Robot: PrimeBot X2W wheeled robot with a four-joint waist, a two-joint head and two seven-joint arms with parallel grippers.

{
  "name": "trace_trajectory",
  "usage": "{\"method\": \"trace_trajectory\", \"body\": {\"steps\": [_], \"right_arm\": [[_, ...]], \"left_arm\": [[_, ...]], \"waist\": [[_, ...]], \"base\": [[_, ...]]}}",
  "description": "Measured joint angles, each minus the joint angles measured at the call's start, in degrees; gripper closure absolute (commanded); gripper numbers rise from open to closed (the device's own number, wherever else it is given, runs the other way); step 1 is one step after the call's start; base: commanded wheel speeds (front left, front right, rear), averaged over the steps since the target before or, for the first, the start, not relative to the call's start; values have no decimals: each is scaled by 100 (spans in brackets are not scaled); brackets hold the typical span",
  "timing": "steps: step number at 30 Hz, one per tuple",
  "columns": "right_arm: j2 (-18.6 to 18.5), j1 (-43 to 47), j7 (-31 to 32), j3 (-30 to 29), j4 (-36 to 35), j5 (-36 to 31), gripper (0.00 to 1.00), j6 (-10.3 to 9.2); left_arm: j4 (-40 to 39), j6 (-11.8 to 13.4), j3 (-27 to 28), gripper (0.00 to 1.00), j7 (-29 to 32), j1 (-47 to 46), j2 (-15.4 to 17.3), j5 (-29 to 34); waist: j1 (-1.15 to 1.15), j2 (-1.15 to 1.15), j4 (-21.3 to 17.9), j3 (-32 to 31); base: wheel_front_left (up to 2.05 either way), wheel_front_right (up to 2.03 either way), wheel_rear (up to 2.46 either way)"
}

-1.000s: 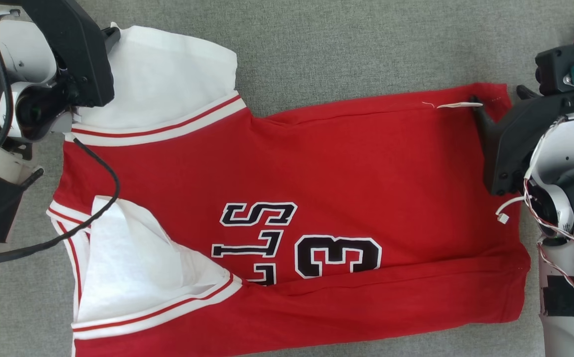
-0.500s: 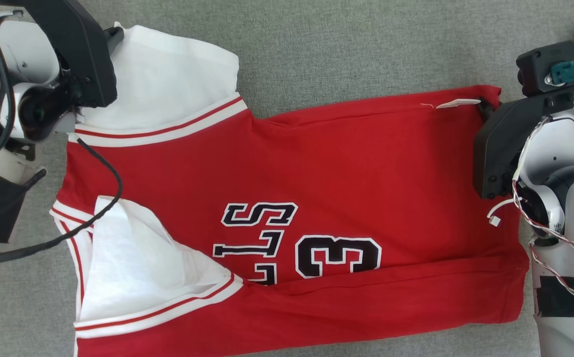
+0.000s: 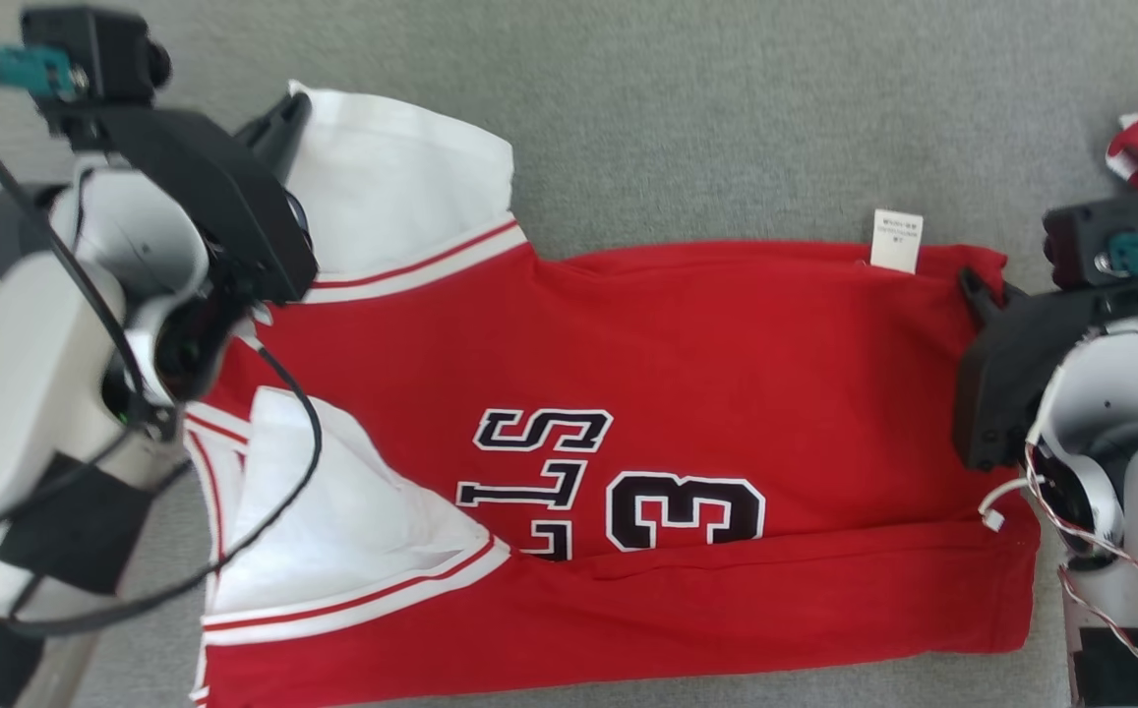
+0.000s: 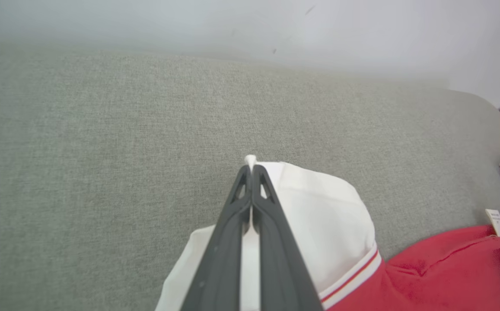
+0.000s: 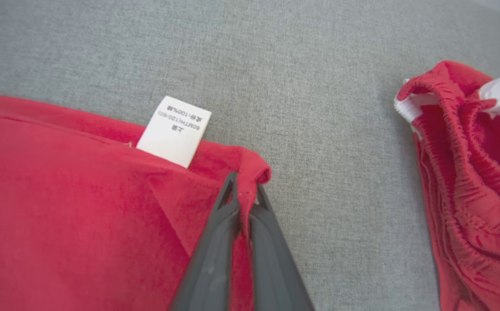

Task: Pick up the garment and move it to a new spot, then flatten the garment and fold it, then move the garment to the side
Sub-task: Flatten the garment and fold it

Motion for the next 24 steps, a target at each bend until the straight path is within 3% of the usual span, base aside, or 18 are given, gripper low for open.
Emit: {"method": "trace_trajectory", "body": {"steps": [6, 13, 24], "right_arm": [[-3, 198, -487, -186, 69, -5, 100, 0], [2, 402, -846, -234, 254, -144, 100, 0], [-130, 671, -1168, -148, 426, -566, 100, 0]], "left_arm": [[-216, 240, 74, 100, -660, 442, -145, 120], [-467, 264, 40, 100, -1039, 1043, -133, 130], [-1555, 477, 83, 100, -1443, 2412, 18, -69]], "waist": [[0, 0, 127, -309], [0, 0, 255, -587], [0, 0, 484, -811]], "base": [[0, 0, 0], [0, 0, 0], [0, 0, 0]]}}
